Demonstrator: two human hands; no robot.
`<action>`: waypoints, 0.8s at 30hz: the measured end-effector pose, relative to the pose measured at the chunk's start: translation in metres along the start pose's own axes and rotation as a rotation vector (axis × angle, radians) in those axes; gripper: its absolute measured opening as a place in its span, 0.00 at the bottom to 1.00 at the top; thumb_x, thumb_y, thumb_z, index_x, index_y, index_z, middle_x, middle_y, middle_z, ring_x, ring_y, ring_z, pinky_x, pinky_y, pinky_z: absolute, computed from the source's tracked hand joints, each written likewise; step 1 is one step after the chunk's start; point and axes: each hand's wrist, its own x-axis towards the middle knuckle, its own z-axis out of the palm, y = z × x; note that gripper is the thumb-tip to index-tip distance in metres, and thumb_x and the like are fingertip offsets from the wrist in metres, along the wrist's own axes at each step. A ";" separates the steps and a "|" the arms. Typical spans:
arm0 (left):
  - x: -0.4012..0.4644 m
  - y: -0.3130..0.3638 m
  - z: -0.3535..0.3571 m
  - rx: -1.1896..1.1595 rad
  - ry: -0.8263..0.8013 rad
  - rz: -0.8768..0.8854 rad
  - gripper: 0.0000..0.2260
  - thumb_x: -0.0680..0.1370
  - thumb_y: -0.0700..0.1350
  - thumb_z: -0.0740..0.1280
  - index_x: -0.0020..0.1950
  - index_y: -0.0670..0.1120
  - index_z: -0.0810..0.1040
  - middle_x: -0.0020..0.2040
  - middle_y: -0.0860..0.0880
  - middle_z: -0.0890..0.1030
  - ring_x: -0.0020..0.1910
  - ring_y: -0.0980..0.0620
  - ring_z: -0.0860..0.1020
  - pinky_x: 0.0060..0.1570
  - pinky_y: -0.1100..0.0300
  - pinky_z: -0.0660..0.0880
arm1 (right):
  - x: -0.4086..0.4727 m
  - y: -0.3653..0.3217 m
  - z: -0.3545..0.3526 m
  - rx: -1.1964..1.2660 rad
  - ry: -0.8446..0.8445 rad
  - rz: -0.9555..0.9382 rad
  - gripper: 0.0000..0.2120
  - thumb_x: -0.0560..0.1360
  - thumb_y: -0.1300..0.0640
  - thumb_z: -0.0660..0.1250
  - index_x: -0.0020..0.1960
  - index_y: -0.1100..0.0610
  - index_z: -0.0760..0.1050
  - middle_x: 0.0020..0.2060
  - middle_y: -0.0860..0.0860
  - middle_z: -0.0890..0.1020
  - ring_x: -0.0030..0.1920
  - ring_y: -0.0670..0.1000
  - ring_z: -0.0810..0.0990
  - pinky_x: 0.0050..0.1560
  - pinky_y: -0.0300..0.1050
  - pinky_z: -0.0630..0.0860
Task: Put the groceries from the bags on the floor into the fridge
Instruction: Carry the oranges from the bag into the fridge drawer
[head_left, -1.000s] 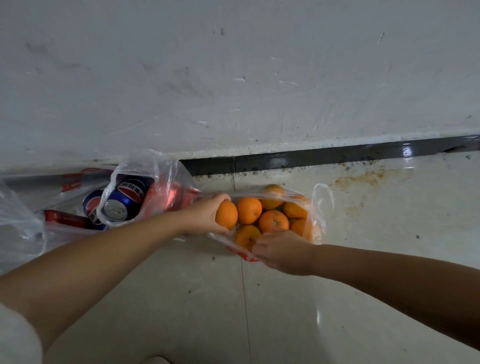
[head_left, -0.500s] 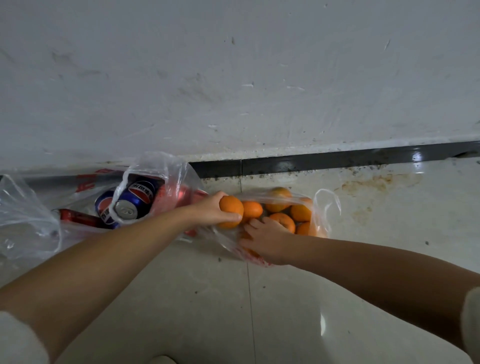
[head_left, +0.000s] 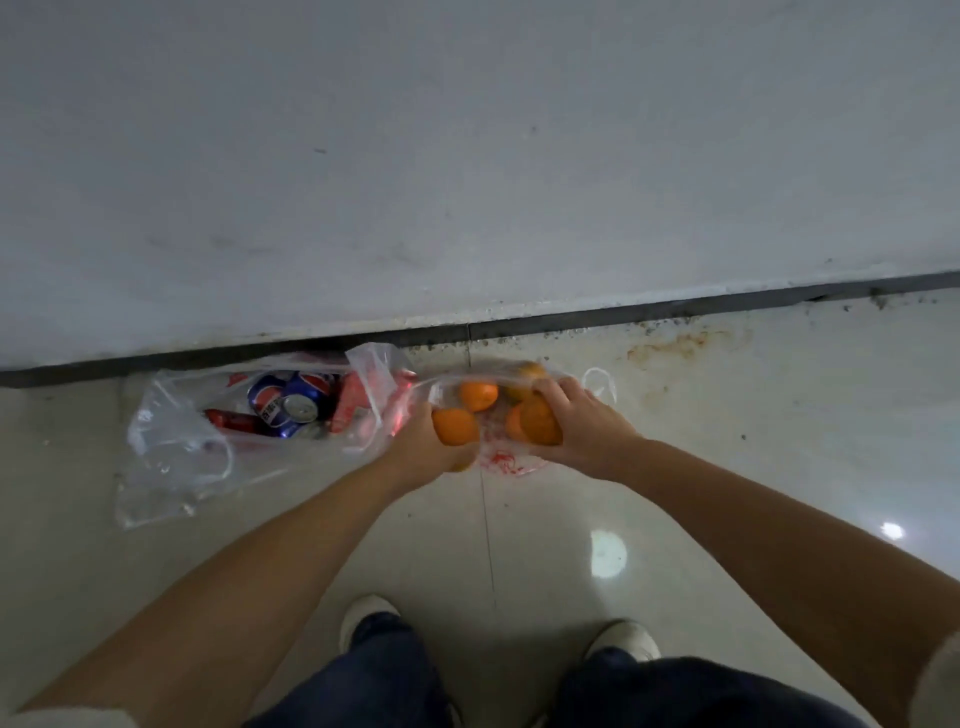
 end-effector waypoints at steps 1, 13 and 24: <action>-0.021 0.012 -0.001 0.016 0.021 0.003 0.35 0.72 0.47 0.74 0.72 0.47 0.58 0.57 0.52 0.68 0.55 0.51 0.72 0.41 0.67 0.69 | -0.018 -0.008 -0.015 -0.015 0.008 0.009 0.38 0.71 0.40 0.69 0.73 0.47 0.54 0.69 0.56 0.64 0.65 0.59 0.70 0.60 0.55 0.73; -0.268 0.226 -0.069 0.271 0.018 0.233 0.32 0.63 0.61 0.74 0.62 0.52 0.67 0.59 0.48 0.72 0.54 0.49 0.74 0.49 0.54 0.74 | -0.262 -0.119 -0.211 -0.018 0.121 0.164 0.31 0.72 0.41 0.67 0.70 0.43 0.56 0.63 0.55 0.67 0.62 0.58 0.71 0.55 0.52 0.74; -0.418 0.391 -0.082 0.636 -0.105 0.671 0.33 0.70 0.55 0.72 0.70 0.52 0.60 0.66 0.46 0.66 0.60 0.45 0.73 0.58 0.50 0.74 | -0.482 -0.168 -0.316 0.034 0.582 0.503 0.33 0.72 0.42 0.67 0.71 0.43 0.56 0.66 0.55 0.66 0.63 0.58 0.70 0.56 0.53 0.75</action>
